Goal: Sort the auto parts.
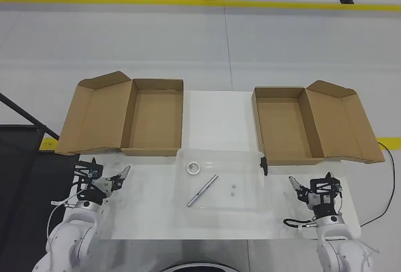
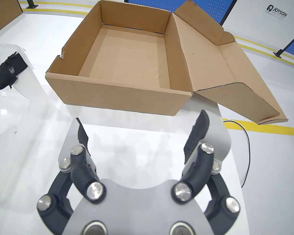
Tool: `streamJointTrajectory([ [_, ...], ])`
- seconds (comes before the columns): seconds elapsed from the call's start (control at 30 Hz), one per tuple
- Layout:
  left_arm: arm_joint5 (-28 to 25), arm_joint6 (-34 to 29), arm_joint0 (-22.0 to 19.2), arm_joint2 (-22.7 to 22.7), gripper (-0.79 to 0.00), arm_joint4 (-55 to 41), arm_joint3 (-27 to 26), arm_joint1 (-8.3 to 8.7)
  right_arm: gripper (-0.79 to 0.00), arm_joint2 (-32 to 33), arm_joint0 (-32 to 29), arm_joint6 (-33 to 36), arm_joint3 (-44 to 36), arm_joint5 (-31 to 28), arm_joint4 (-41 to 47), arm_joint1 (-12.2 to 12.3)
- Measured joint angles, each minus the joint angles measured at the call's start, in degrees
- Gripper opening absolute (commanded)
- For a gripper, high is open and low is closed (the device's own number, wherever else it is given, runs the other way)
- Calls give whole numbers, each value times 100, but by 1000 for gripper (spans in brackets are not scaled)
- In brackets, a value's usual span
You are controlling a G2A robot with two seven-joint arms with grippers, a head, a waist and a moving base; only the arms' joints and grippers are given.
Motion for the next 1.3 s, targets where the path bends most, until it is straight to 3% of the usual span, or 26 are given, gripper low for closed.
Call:
streamJointTrajectory([
  [0.4, 84, 53, -6, 7, 0, -122, -51, -22, 0, -5, 53, 11, -181, -107, -227, 9],
  [0.63, -177, 475, 90, -124, 0, -348, -322, -35, 0, 156, 32, 200, -1062, -912, -299, 56],
  [0.83, -385, 662, 153, -110, 0, -305, -433, -38, 0, -11, 601, 1139, -1668, -1645, -436, 98],
  [1.07, -379, 656, 151, -110, 0, -306, -431, -37, 0, -845, 1633, 2931, -1795, -2546, -204, 98],
  [1.17, -379, 657, 151, -110, 0, -306, -431, -37, 0, -1170, 2020, 3539, -1739, -2602, -25, 75],
  [1.3, -379, 657, 151, -110, 0, -306, -431, -37, 0, -1215, 2070, 3631, -1733, -2577, -39, 72],
])
